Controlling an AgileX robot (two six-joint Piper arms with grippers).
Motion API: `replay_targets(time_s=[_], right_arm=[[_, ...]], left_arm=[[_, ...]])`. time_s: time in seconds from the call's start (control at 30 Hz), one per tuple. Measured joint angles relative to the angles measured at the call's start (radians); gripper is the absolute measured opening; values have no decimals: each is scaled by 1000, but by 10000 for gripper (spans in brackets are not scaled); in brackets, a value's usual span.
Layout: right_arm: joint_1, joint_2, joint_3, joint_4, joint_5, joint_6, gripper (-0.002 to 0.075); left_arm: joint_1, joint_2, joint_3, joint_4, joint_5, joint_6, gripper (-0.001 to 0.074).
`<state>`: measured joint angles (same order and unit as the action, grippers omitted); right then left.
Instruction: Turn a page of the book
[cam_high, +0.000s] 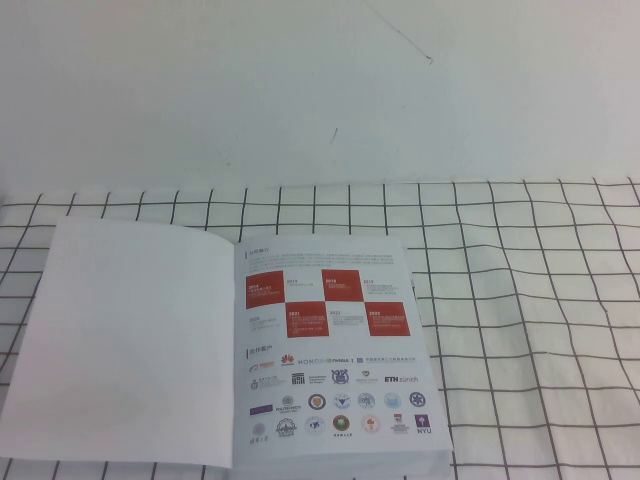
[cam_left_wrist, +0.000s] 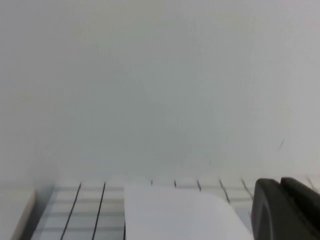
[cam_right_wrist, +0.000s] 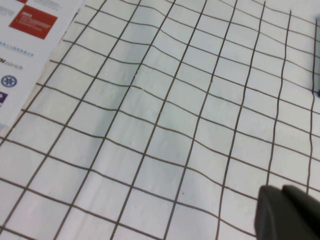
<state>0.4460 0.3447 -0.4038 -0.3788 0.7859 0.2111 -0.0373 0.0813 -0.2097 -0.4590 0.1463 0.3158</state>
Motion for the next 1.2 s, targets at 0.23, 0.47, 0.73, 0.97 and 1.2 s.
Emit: replay_targets(time_s=[0.23, 0.47, 0.73, 0.97, 1.2], right_arm=[[0, 0, 0, 0, 0, 0, 0], [0, 0, 0, 0, 0, 0, 0], [0, 0, 0, 0, 2, 0, 0], [0, 0, 0, 0, 2, 0, 0], [0, 0, 0, 0, 2, 0, 0]], left_arm=[[0, -47, 137, 375, -4, -379, -3], [0, -90, 232, 414, -45, -398, -3], [0, -90, 237, 423, 152, -399, -3], [0, -90, 237, 423, 164, -406, -3], [0, -90, 237, 425, 166, -406, -3]])
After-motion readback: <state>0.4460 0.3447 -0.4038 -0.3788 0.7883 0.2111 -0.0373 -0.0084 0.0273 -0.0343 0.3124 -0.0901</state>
